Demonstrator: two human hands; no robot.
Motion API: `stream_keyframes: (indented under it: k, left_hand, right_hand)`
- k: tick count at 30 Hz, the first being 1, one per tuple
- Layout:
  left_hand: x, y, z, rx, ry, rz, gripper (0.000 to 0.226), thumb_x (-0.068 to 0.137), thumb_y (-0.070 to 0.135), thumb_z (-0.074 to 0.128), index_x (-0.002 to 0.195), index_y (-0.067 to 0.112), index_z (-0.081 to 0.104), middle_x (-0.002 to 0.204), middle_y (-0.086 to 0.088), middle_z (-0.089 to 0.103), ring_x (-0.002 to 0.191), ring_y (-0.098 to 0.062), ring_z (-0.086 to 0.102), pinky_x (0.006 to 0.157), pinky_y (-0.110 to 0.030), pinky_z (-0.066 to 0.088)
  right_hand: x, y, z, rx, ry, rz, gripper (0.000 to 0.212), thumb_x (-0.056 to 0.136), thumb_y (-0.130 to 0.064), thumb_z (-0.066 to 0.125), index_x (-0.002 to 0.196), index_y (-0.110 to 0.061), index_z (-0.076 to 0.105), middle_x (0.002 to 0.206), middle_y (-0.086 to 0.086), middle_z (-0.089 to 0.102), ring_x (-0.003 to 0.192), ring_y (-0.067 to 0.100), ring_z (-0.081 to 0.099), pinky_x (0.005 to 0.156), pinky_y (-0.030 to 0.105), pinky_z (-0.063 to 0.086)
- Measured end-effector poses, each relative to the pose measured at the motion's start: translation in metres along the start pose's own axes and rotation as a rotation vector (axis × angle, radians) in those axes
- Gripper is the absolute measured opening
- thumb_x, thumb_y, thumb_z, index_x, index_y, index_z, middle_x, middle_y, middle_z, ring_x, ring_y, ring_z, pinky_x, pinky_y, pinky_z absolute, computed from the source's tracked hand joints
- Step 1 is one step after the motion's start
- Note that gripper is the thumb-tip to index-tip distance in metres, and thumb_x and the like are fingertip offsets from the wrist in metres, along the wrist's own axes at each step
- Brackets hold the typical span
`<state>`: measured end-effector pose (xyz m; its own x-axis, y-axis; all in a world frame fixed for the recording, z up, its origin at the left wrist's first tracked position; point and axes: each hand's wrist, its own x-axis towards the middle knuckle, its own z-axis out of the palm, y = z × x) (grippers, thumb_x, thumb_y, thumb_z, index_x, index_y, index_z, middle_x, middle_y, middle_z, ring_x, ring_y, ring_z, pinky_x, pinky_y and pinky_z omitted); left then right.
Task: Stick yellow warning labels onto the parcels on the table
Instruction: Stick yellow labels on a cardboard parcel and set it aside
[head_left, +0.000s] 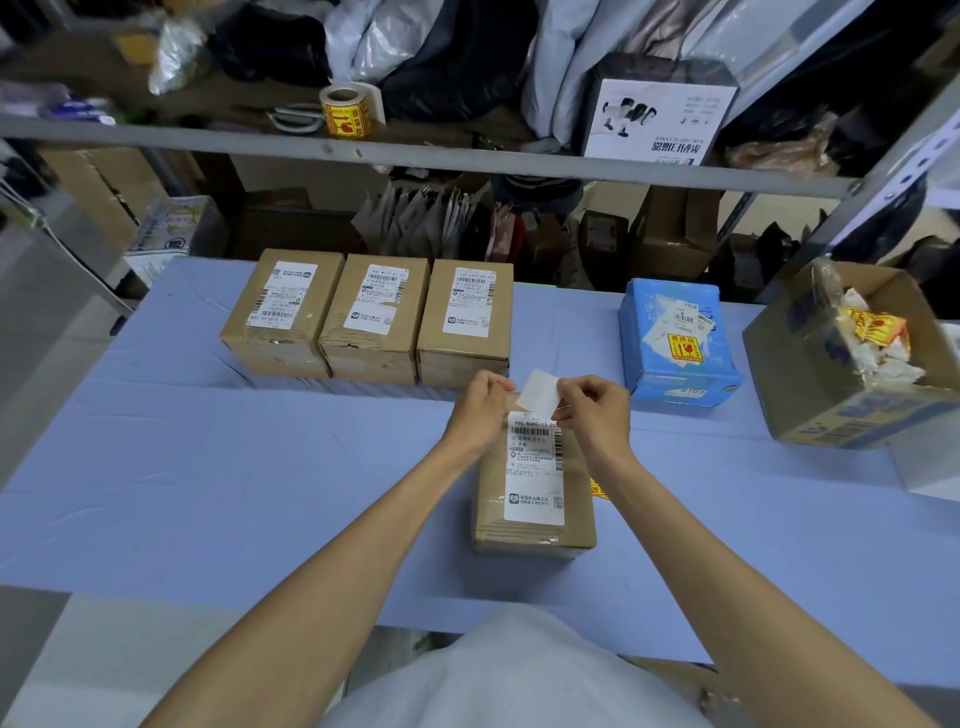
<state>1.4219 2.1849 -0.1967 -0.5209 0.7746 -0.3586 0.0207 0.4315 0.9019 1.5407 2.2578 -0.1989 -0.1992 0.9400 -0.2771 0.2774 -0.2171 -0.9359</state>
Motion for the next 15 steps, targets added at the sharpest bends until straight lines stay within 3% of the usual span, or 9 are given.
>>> stream_keyframes:
  k: [5,8,10,12,15]
  left_hand:
    - [-0.004,0.002,-0.007,-0.004,-0.036,0.034,0.023,0.095,0.001,0.034,0.108,0.016,0.047,0.082,0.003,0.057,0.072,-0.010,0.050,0.060,-0.022,0.039]
    - [0.000,0.005,-0.009,0.019,0.013,0.081,0.026,0.099,0.017,0.037,0.088,0.017,0.060,0.065,0.007,0.050,0.068,-0.010,0.047,0.065,-0.025,0.038]
    - [-0.001,0.010,-0.005,0.057,0.012,0.096,0.031,0.098,0.035,0.045,0.076,0.017,0.060,0.058,0.010,0.048,0.062,-0.008,0.046,0.063,-0.027,0.037]
    - [-0.004,0.012,0.002,0.151,-0.002,0.148,0.030,0.089,0.045,0.057,0.077,0.018,0.059,0.058,0.008,0.053,0.060,-0.009,0.051,0.059,-0.027,0.036]
    - [-0.007,0.013,0.013,0.311,-0.018,0.246,0.023,0.081,0.046,0.066,0.085,0.024,0.060,0.055,0.008,0.047,0.054,-0.012,0.046,0.057,-0.031,0.038]
  right_hand:
    - [-0.002,-0.002,0.000,-0.023,0.022,0.015,0.014,0.089,-0.013,0.058,0.080,-0.007,0.066,0.079,0.011,0.071,0.065,0.023,0.068,0.059,0.031,0.055]
    - [-0.002,-0.002,-0.001,-0.046,0.060,0.017,0.013,0.087,-0.015,0.062,0.077,-0.008,0.066,0.077,0.010,0.070,0.065,0.023,0.069,0.062,0.036,0.057]
    - [-0.004,-0.003,-0.002,-0.056,0.080,0.017,0.015,0.085,-0.017,0.064,0.076,-0.006,0.065,0.073,0.009,0.069,0.063,0.023,0.068,0.066,0.037,0.057]
    - [-0.008,-0.005,-0.002,-0.064,0.088,0.013,0.018,0.084,-0.019,0.066,0.075,-0.004,0.065,0.067,0.008,0.068,0.058,0.021,0.065,0.065,0.035,0.055]
    - [-0.012,-0.009,-0.002,-0.049,0.093,0.019,0.016,0.083,-0.014,0.065,0.072,-0.003,0.064,0.063,0.007,0.065,0.053,0.017,0.061,0.058,0.029,0.051]
